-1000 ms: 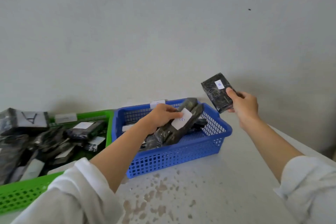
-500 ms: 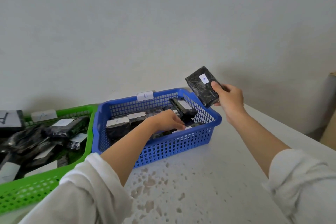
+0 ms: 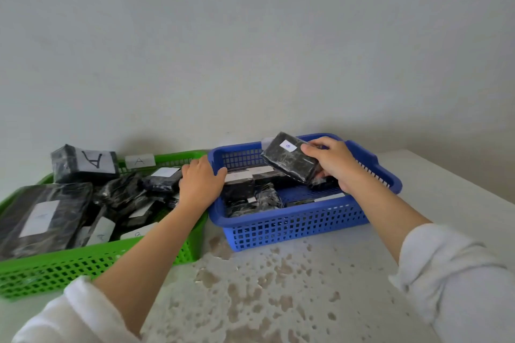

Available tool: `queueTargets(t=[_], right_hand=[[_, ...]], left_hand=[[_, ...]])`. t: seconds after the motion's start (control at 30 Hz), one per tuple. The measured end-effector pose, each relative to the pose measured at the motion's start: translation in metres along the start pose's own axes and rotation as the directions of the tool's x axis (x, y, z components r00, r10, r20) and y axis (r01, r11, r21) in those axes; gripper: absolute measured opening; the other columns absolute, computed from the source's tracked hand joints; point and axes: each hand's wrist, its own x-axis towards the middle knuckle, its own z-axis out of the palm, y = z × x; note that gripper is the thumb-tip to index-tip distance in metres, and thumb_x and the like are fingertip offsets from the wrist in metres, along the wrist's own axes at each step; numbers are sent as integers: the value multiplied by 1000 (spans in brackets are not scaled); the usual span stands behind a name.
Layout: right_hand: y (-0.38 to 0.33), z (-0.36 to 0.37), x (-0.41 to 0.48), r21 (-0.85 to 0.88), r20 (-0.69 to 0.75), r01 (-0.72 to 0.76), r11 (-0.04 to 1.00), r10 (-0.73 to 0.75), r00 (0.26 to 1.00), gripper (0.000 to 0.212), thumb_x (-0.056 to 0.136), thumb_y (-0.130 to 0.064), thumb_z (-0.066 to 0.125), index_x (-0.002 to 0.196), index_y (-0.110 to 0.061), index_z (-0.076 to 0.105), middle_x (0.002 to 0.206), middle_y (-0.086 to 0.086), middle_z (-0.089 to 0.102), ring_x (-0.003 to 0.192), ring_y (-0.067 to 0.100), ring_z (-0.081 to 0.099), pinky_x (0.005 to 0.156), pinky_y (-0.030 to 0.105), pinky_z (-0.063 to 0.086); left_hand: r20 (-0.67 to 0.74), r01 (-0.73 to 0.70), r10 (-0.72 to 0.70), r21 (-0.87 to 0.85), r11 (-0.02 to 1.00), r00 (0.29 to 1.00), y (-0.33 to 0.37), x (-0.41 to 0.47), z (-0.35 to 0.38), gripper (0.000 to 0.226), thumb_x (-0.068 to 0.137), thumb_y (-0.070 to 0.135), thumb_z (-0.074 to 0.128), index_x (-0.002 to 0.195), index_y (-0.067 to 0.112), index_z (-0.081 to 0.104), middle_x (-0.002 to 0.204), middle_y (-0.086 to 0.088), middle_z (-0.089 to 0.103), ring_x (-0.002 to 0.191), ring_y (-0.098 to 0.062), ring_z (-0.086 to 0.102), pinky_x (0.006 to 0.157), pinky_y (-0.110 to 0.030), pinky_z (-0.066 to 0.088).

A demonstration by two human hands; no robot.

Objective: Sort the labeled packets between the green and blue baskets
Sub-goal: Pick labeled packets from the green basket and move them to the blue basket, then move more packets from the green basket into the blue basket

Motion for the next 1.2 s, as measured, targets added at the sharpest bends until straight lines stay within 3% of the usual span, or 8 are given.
queueTargets(t=[0.13, 0.37, 0.53, 0.77, 0.87, 0.97, 1.03, 1.2], right_hand=[[-4, 12, -3, -90, 156, -204, 975, 217, 964, 25, 88, -28, 63, 106, -11, 59, 98, 9, 64, 73, 23, 66, 40, 24, 50], [-6, 26, -2, 6, 16, -174, 985, 174, 985, 25, 91, -29, 59, 108, -12, 52, 109, 2, 48, 85, 26, 63, 48, 30, 57], [-16, 40, 13, 126, -38, -162, 979, 168, 985, 24, 92, -25, 58, 109, -11, 50, 102, 2, 46, 89, 25, 59, 53, 32, 56], [-26, 81, 49, -50, -33, -178, 983, 176, 984, 38, 89, -29, 60, 121, -8, 56, 124, 10, 56, 94, 21, 50, 57, 27, 41], [-22, 96, 66, 78, 33, -213, 974, 211, 977, 42, 87, -23, 65, 125, -8, 56, 131, 8, 54, 108, 21, 51, 81, 31, 44], [-16, 114, 72, 123, 18, -249, 961, 248, 969, 75, 74, -27, 79, 135, -5, 43, 135, 14, 51, 119, 30, 52, 98, 40, 46], [-13, 120, 72, 66, -6, -248, 967, 249, 969, 91, 69, -31, 82, 140, -3, 33, 140, 15, 44, 123, 31, 46, 100, 39, 44], [-11, 119, 72, -281, 70, -105, 954, 129, 989, 62, 79, -33, 73, 124, 1, 48, 124, 18, 56, 111, 31, 53, 87, 34, 46]], left_hand=[[-42, -53, 48, -138, 989, 998, 1, -2, -1, 14, 92, 17, 45, 82, 7, 46, 75, -6, 48, 79, -30, 46, 85, -42, 39], [-43, -53, 47, -169, 984, 998, 3, -5, -3, 27, 92, 11, 39, 66, 13, 32, 65, -1, 36, 73, -26, 38, 79, -40, 33], [-46, -48, 40, -204, 978, 998, 2, -5, -1, 15, 93, 13, 37, 78, 9, 36, 71, -3, 39, 81, -27, 38, 77, -40, 32], [-65, -76, 63, -209, 975, 996, -1, -4, 2, 15, 94, 13, 35, 80, 9, 39, 69, 0, 36, 79, -24, 38, 75, -36, 30], [-59, -88, 77, -200, 976, 995, -2, -3, 2, 14, 95, 14, 34, 83, 9, 40, 78, -4, 42, 81, -23, 36, 81, -37, 32], [-71, -91, 79, -180, 979, 994, -2, -4, 2, 15, 96, 15, 34, 84, 9, 40, 85, -7, 45, 82, -22, 36, 87, -39, 34], [-77, -95, 84, -154, 983, 993, 0, -5, 2, 15, 96, 14, 33, 84, 9, 39, 85, -7, 43, 83, -22, 35, 88, -39, 33], [-58, -89, 82, -132, 987, 995, 0, -4, 3, 15, 96, 15, 32, 90, 7, 43, 88, -8, 43, 92, -28, 41, 89, -39, 33]])
